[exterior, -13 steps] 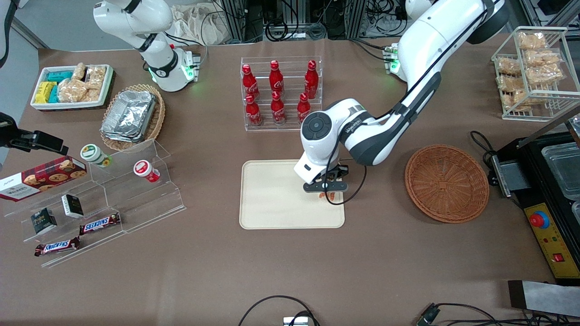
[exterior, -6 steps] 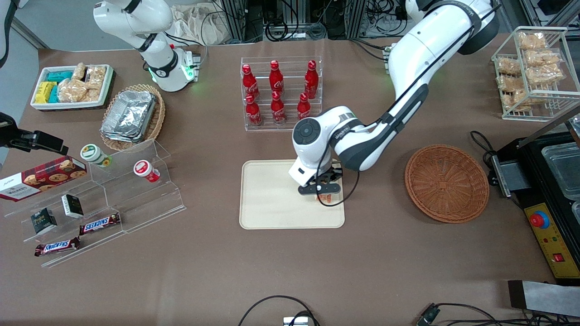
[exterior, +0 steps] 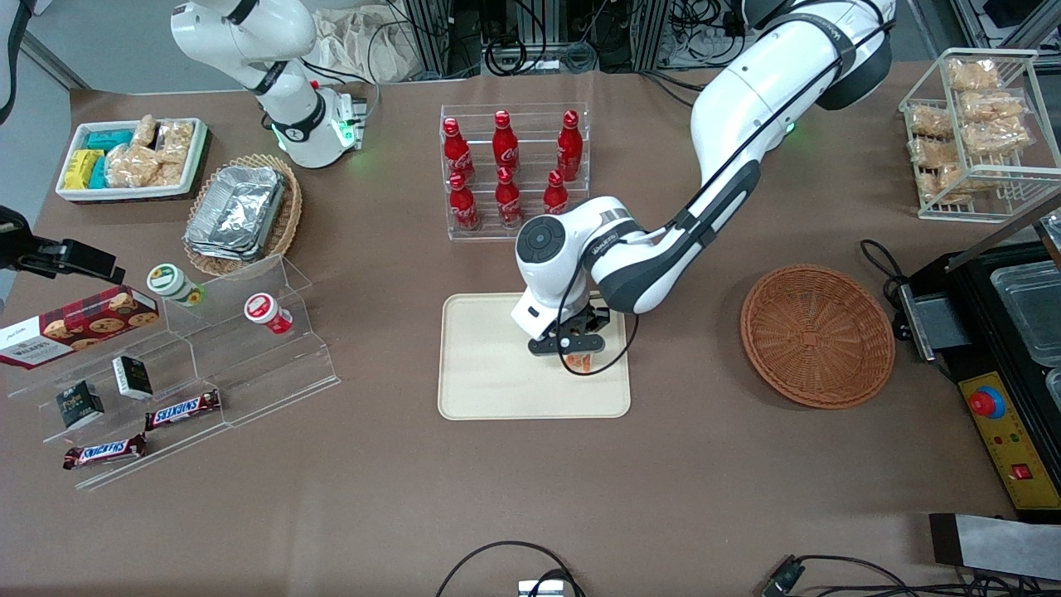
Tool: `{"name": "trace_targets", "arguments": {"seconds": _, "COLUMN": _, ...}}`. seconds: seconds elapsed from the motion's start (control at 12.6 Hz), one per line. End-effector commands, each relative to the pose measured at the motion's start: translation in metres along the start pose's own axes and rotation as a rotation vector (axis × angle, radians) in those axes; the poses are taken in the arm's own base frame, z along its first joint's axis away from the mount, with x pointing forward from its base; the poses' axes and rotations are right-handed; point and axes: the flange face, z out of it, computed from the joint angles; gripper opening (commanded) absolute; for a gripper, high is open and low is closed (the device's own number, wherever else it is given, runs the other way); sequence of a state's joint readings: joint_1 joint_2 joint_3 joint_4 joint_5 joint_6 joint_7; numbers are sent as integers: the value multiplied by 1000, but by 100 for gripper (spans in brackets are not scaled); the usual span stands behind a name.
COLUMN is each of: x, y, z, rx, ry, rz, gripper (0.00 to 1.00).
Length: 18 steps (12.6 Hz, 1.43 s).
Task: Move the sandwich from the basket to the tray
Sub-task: 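Open the left gripper to release the sandwich onto the tray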
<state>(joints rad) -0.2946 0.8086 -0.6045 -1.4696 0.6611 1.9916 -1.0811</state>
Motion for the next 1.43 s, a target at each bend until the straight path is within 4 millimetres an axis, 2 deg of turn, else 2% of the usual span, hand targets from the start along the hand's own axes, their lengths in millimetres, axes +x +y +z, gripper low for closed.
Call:
{"name": "trace_targets", "arguments": {"seconds": 0.0, "x": 3, "y": 6, "z": 4, "rx": 31, "ry": 30, "rz": -19, "gripper": 28}}
{"name": "trace_targets", "arguments": {"seconds": 0.16, "x": 1, "y": 9, "z": 13, "rx": 43, "ry": 26, "rz": -16, "gripper": 39}}
{"name": "trace_targets", "arguments": {"seconds": 0.4, "x": 0, "y": 10, "z": 17, "rx": 55, "ry": 38, "rz": -26, "gripper": 53}}
{"name": "trace_targets", "arguments": {"seconds": 0.56, "x": 3, "y": 7, "z": 10, "rx": 52, "ry": 48, "rz": -32, "gripper": 67}}
{"name": "trace_targets", "arguments": {"seconds": 0.64, "x": 8, "y": 1, "z": 6, "rx": 56, "ry": 47, "rz": -46, "gripper": 67}}
{"name": "trace_targets", "arguments": {"seconds": 0.95, "x": 35, "y": -30, "z": -34, "rx": 30, "ry": 86, "rz": -106, "gripper": 71}}
{"name": "trace_targets", "arguments": {"seconds": 1.11, "x": 41, "y": -40, "z": -52, "rx": 3, "ry": 77, "rz": -137, "gripper": 74}}
{"name": "trace_targets", "arguments": {"seconds": 1.19, "x": 51, "y": -52, "z": -64, "rx": -15, "ry": 79, "rz": -174, "gripper": 74}}
{"name": "trace_targets", "arguments": {"seconds": 1.27, "x": 64, "y": -60, "z": -80, "rx": -52, "ry": 70, "rz": -227, "gripper": 79}}
{"name": "trace_targets", "arguments": {"seconds": 1.35, "x": 71, "y": -68, "z": -99, "rx": -64, "ry": 53, "rz": -263, "gripper": 92}}
